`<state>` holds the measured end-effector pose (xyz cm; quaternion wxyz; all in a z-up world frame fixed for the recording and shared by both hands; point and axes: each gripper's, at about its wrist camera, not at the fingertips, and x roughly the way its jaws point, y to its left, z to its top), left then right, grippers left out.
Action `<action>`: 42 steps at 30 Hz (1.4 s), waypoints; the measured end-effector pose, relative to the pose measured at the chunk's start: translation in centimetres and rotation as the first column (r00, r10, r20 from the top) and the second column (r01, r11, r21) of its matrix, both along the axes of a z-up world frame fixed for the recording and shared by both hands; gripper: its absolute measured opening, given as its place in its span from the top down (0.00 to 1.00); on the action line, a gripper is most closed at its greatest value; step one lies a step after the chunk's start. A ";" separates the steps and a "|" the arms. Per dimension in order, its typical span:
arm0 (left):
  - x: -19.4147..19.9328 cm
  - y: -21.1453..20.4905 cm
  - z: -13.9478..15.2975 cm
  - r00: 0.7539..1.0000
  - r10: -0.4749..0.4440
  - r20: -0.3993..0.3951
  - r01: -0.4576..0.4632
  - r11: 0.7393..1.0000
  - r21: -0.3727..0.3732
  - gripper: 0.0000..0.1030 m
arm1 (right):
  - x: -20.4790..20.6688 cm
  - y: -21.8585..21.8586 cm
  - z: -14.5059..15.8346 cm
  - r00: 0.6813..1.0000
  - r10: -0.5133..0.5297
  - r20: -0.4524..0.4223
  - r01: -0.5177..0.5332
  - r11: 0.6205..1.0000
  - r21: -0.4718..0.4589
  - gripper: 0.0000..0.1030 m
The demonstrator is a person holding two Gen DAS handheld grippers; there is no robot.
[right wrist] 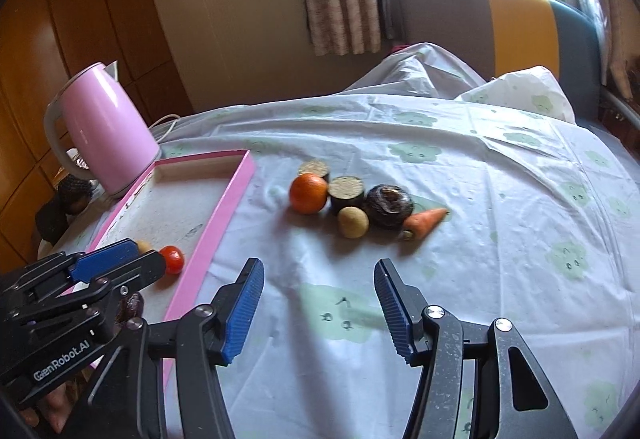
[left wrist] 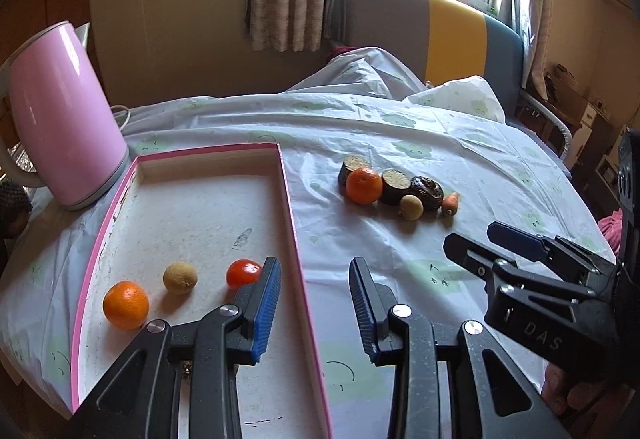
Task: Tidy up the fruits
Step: 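Withdraw both grippers from the tray back toward the remaining produce, then grasp the large orange with the left gripper while the right gripper grasps the carrot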
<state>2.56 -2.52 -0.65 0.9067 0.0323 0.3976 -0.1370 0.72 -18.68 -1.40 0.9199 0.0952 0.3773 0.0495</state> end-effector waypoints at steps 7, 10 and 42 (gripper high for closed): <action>-0.1 -0.9 -0.1 1.000 -0.028 -0.001 0.028 1.000 0.009 0.65 | -0.1 -2.0 -0.5 0.999 -0.051 -0.008 0.051 0.999 -0.003 0.42; 0.2 -1.2 -0.4 0.999 -0.038 -0.014 0.038 0.999 0.009 0.65 | -0.1 -2.8 -0.7 0.998 -0.069 -0.013 0.069 0.998 -0.006 0.42; 8.3 -5.0 -1.8 0.984 -0.057 -0.167 0.037 0.992 -0.120 0.69 | 4.5 -6.0 -3.0 0.993 -0.098 -0.071 0.099 0.995 0.009 0.55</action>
